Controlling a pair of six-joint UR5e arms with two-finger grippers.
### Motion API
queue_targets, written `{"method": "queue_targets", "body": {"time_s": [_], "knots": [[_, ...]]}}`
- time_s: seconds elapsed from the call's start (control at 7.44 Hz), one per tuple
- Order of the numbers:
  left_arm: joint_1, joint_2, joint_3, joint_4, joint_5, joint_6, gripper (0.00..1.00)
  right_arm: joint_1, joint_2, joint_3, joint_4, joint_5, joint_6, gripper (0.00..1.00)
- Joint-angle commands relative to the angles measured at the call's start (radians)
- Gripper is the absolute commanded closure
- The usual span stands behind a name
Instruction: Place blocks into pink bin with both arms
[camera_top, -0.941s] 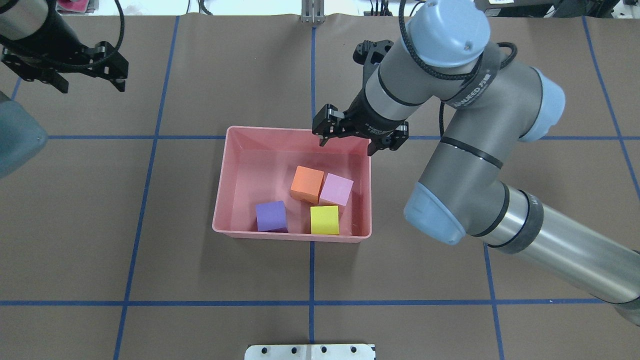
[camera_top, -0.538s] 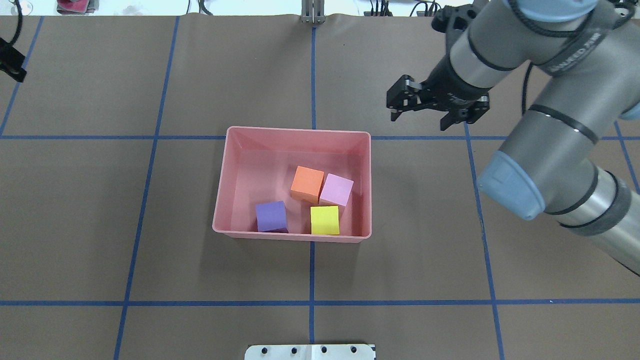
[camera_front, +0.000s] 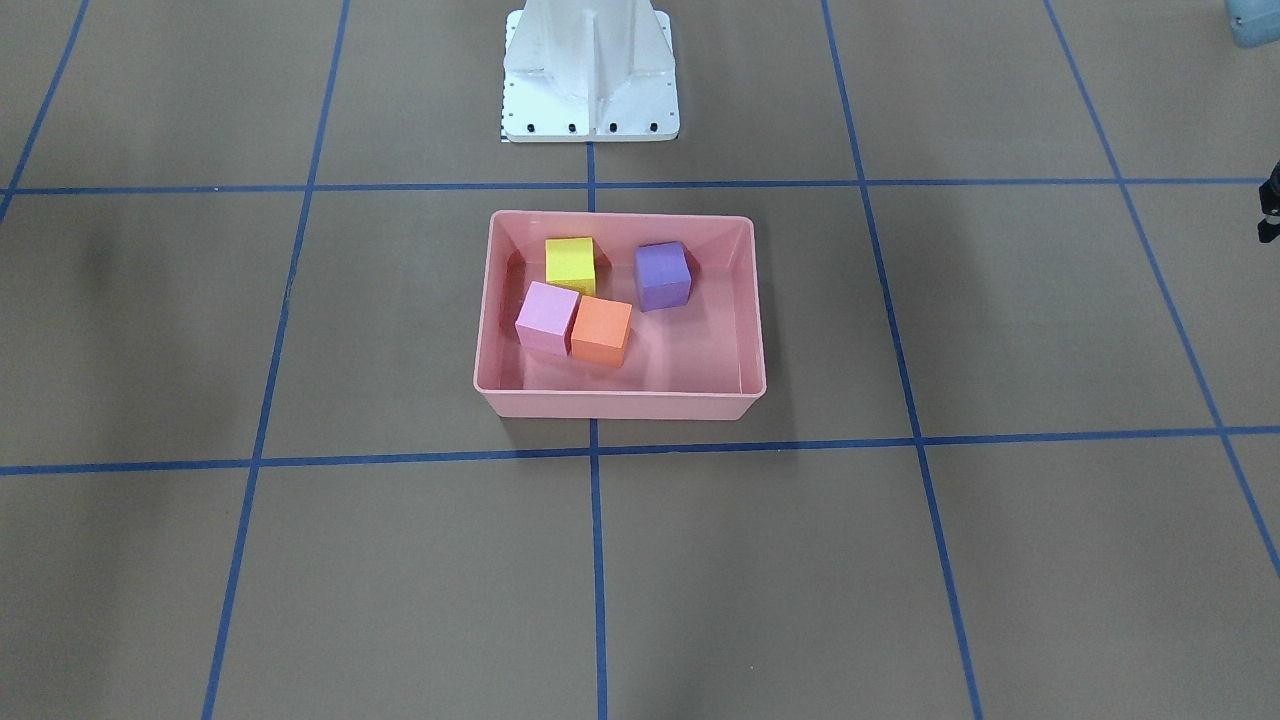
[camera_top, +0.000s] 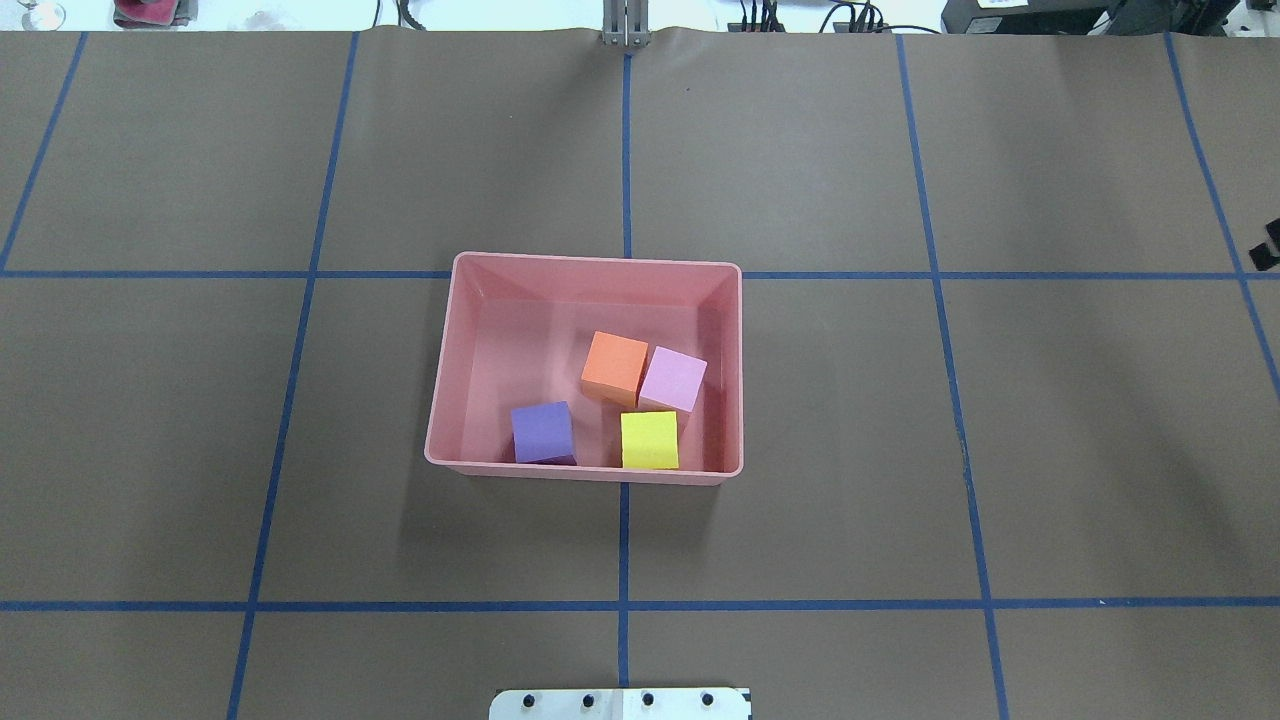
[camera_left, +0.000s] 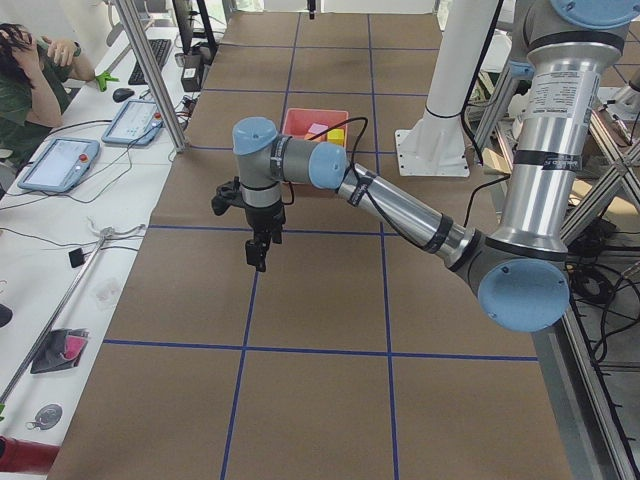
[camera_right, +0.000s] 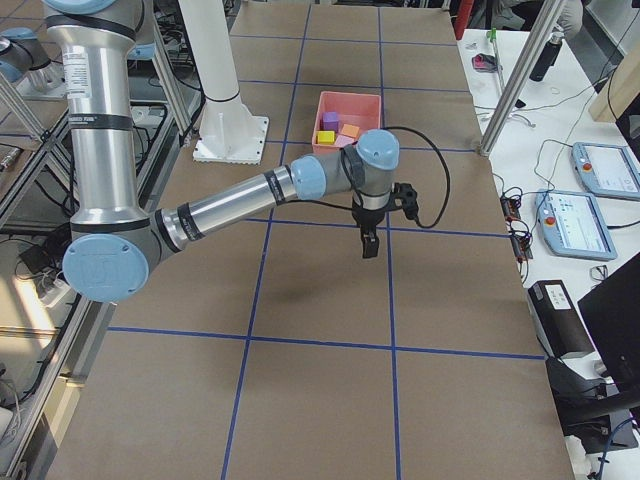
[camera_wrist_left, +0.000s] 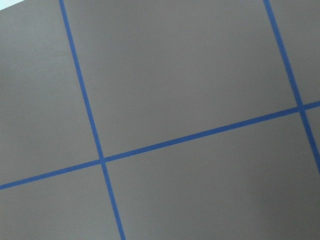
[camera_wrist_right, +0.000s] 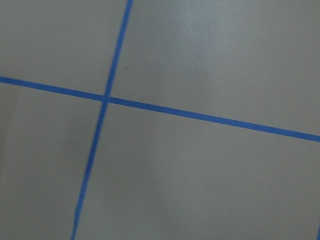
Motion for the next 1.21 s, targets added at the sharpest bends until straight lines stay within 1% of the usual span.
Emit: {"method": "queue_targets", "body": {"time_s": [0.0,0.13,0.27,0.4,0.54,0.67,0.81,1.08], "knots": [[-0.045,0.06,0.031,-0.091,-0.118,0.01,0.0,0.12,-0.016,-0.094,0.053,0.025,-0.078,0.0],[-0.053,0.087,0.063,-0.099,-0.13,0.012,0.0,0.12,-0.009,-0.096,0.074,-0.021,-0.101,0.0],[-0.096,0.09,0.109,-0.114,-0.132,0.012,0.0,0.12,-0.011,-0.108,0.077,-0.031,-0.096,0.0],[-0.109,0.135,0.109,-0.137,-0.138,0.024,0.0,0.122,-0.015,-0.152,0.079,-0.025,-0.092,0.0],[-0.122,0.176,0.106,-0.167,-0.139,0.086,0.0,0.125,-0.014,-0.157,0.077,-0.02,-0.089,0.0],[-0.129,0.193,0.123,-0.171,-0.139,0.097,0.0,0.126,-0.028,-0.159,0.077,0.004,-0.092,0.0],[-0.13,0.234,0.146,-0.232,-0.138,0.12,0.0,0.134,-0.041,-0.157,0.077,0.023,-0.095,0.0],[-0.13,0.248,0.157,-0.26,-0.138,0.111,0.0,0.151,-0.043,-0.159,0.077,0.027,-0.101,0.0]]}}
